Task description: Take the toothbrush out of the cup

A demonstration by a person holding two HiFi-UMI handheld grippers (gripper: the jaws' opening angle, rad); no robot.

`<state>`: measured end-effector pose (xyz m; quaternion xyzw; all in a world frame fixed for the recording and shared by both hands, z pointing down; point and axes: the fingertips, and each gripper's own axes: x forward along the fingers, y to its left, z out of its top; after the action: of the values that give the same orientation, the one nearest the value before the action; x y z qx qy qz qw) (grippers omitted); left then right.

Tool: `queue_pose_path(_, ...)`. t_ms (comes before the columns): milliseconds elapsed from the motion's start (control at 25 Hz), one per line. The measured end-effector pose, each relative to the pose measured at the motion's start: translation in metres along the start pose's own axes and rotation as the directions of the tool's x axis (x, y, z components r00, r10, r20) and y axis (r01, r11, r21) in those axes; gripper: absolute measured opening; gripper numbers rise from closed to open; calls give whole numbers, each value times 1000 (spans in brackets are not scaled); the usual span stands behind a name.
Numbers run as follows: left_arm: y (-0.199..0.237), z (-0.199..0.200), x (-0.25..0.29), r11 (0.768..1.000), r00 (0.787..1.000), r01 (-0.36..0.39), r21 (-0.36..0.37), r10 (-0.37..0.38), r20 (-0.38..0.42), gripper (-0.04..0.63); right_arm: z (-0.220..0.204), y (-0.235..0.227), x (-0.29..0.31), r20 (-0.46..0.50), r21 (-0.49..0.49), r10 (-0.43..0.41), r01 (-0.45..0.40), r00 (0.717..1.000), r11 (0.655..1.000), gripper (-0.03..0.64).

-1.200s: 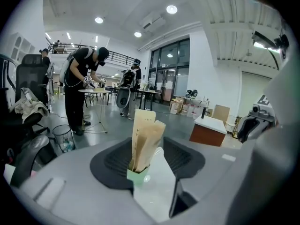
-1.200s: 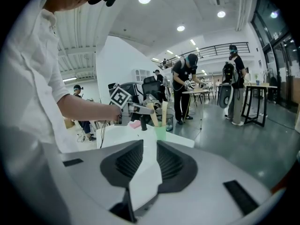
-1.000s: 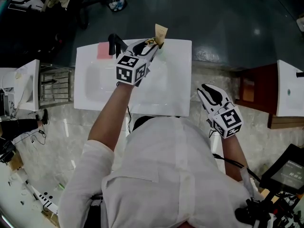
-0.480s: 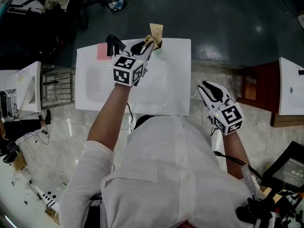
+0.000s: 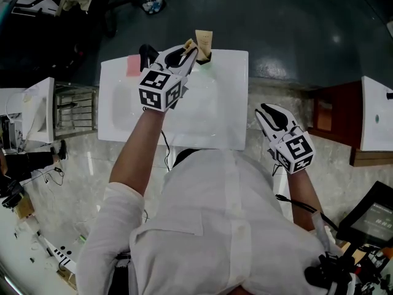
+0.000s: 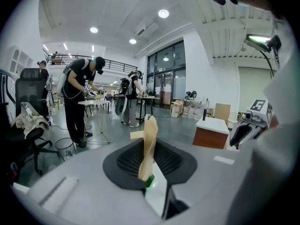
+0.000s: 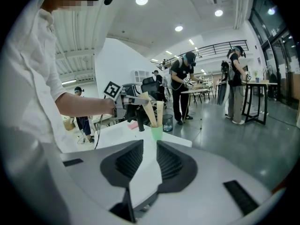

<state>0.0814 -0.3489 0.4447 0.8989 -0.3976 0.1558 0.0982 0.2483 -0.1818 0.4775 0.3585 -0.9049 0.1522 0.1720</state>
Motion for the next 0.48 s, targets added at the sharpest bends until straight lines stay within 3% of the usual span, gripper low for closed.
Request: queue_pose_path(480, -3, 36, -28, 1000, 998, 7, -6, -7, 59, 64, 8, 4, 7, 8, -9, 21, -21, 1000, 1000, 74)
